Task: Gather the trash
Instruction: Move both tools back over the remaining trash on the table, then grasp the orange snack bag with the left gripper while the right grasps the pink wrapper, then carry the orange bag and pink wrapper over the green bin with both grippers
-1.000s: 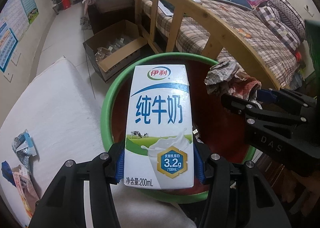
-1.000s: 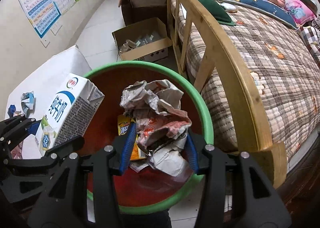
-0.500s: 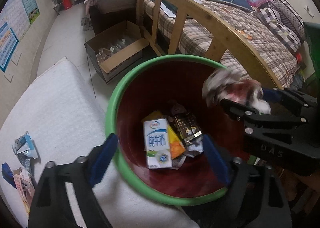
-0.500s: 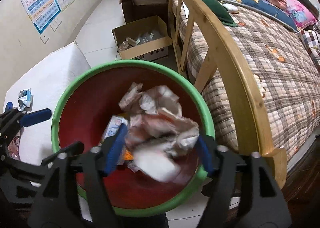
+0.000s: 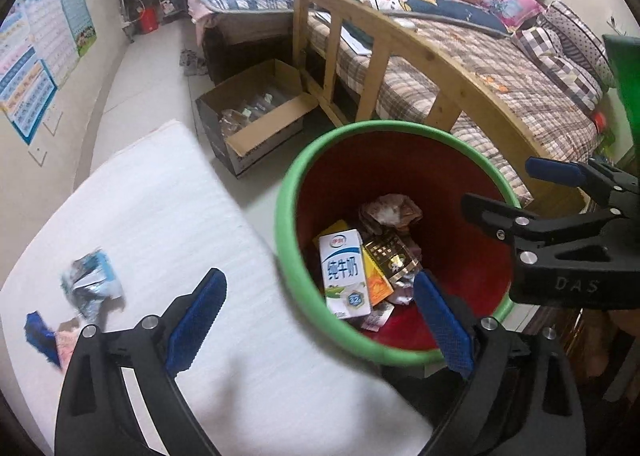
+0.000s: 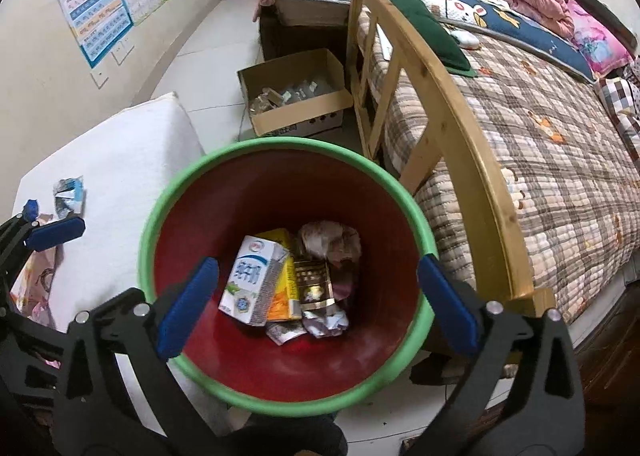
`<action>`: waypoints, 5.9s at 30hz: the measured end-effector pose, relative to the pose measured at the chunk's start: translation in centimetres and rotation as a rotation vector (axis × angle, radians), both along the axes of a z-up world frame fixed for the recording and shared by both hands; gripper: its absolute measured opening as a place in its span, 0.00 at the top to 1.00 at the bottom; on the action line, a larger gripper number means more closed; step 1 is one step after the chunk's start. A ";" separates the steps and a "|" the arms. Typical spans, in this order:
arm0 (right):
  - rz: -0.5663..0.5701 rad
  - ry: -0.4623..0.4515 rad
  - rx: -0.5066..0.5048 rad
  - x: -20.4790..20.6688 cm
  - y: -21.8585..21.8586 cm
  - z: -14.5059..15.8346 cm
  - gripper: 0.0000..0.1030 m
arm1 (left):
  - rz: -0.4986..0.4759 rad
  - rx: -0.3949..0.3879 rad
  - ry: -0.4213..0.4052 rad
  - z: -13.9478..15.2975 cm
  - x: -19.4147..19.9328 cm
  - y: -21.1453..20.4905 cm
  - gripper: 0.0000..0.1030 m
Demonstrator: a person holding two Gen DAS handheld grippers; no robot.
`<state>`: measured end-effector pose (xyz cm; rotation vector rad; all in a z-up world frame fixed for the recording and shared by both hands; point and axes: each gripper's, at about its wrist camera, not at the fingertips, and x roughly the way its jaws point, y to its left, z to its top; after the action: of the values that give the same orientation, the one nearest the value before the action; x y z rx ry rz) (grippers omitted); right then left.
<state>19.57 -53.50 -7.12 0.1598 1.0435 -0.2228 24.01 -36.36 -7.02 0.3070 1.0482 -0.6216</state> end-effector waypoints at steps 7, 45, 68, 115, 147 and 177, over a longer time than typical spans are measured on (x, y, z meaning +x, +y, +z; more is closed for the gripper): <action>0.041 -0.049 0.030 -0.9 3.9 1.8 0.05 | 0.060 -0.050 -0.051 3.3 -1.6 5.7 0.11; 0.371 -0.053 0.105 -2.5 27.1 2.1 0.05 | 0.586 -0.165 -0.017 1.7 -10.4 39.1 0.08; 0.450 0.046 0.129 -2.8 31.2 -2.2 0.07 | 0.723 -0.196 0.158 -4.1 -8.5 41.4 0.08; 0.455 -0.013 0.214 -2.9 29.6 0.6 0.72 | 0.617 -0.141 0.026 0.6 -8.9 37.9 0.73; 0.122 -0.200 0.147 -1.4 8.9 7.9 0.72 | 0.195 -0.175 -0.049 7.9 -4.9 14.9 0.73; -0.043 -0.174 0.173 -0.9 -3.9 4.5 0.73 | -0.047 -0.110 0.086 3.6 -1.8 -1.9 0.73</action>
<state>18.67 -57.36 -2.61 0.3525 0.8866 -0.1539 22.17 -38.23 -3.41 0.2109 1.0867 -0.7373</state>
